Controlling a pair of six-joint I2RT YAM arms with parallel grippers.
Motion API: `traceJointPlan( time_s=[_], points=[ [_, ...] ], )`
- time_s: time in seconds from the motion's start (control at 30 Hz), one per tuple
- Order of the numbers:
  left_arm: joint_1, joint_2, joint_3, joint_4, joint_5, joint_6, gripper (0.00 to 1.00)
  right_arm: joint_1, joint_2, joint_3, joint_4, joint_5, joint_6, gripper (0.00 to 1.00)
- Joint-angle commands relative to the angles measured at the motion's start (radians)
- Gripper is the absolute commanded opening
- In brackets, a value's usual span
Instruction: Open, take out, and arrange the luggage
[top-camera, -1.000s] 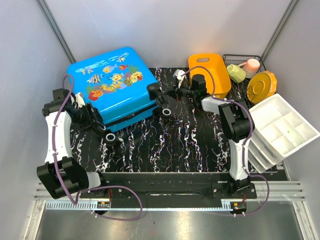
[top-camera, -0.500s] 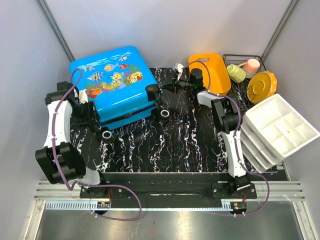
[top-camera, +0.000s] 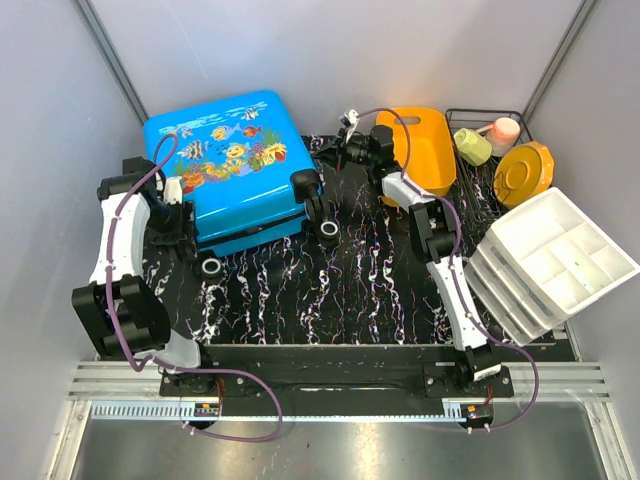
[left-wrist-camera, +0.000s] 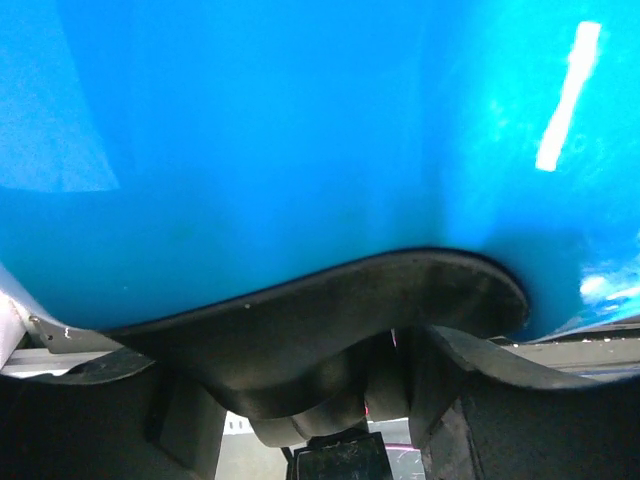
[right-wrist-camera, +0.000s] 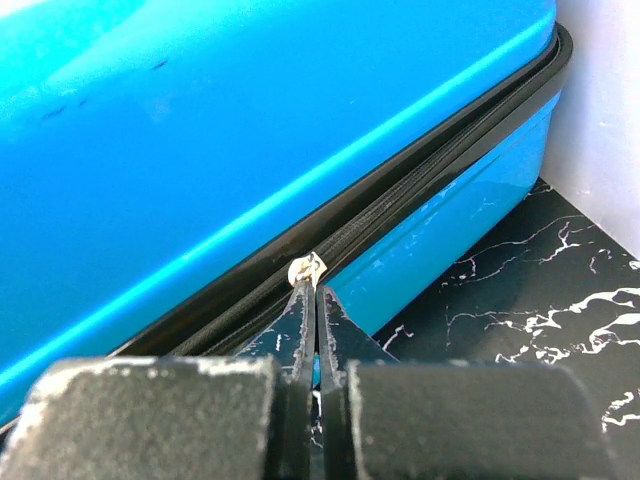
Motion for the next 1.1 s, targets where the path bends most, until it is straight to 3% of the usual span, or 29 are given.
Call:
traceJointPlan(
  time_s=[0.0, 0.1, 0.13, 0.17, 0.2, 0.23, 0.27, 0.33, 0.4, 0.43, 0.63, 0.93, 1.07],
  points=[
    [-0.077, 0.049, 0.023, 0.058, 0.069, 0.231, 0.00, 0.022, 0.082, 0.205, -0.153, 0.110, 0.129, 0.00],
    [-0.080, 0.058, 0.049, 0.067, 0.073, 0.228, 0.00, 0.022, 0.044, 0.183, -0.219, 0.065, 0.191, 0.00],
    [-0.078, 0.058, 0.055, 0.069, 0.081, 0.231, 0.00, 0.022, 0.015, 0.105, -0.235, 0.050, 0.186, 0.02],
    [-0.077, 0.058, 0.060, 0.070, 0.098, 0.231, 0.00, 0.024, -0.062, 0.045, -0.235, 0.039, 0.181, 0.11],
    [-0.077, 0.053, 0.063, 0.075, 0.108, 0.231, 0.10, 0.025, -0.107, -0.022, -0.228, 0.039, 0.172, 0.34],
    [-0.075, 0.049, 0.063, 0.084, 0.119, 0.228, 0.17, 0.024, -0.151, -0.158, -0.217, 0.036, 0.145, 0.47],
    [-0.071, 0.044, 0.064, 0.088, 0.145, 0.223, 0.22, 0.025, -0.240, -0.225, -0.192, 0.044, 0.131, 0.56],
    [-0.058, 0.017, 0.066, 0.116, 0.179, 0.216, 0.48, 0.027, -0.321, -0.383, -0.194, 0.054, 0.059, 0.71],
    [-0.038, -0.002, 0.072, 0.150, 0.211, 0.194, 0.63, 0.025, -0.421, -0.481, -0.256, 0.096, -0.004, 0.77],
    [-0.037, -0.016, 0.073, 0.156, 0.217, 0.191, 0.71, 0.025, -0.475, -0.500, -0.296, 0.107, -0.089, 0.85],
    [0.008, -0.040, 0.152, 0.171, 0.289, 0.161, 0.92, 0.025, -0.576, -0.564, -0.583, 0.215, -0.283, 0.94],
    [0.120, -0.097, 0.284, 0.184, 0.374, 0.087, 0.98, 0.061, -0.612, -0.529, -0.898, 0.419, -0.403, 0.92],
    [0.127, -0.114, 0.308, 0.190, 0.376, 0.029, 0.98, 0.061, -0.550, -0.468, -1.026, 0.663, -0.478, 0.91]
  ],
)
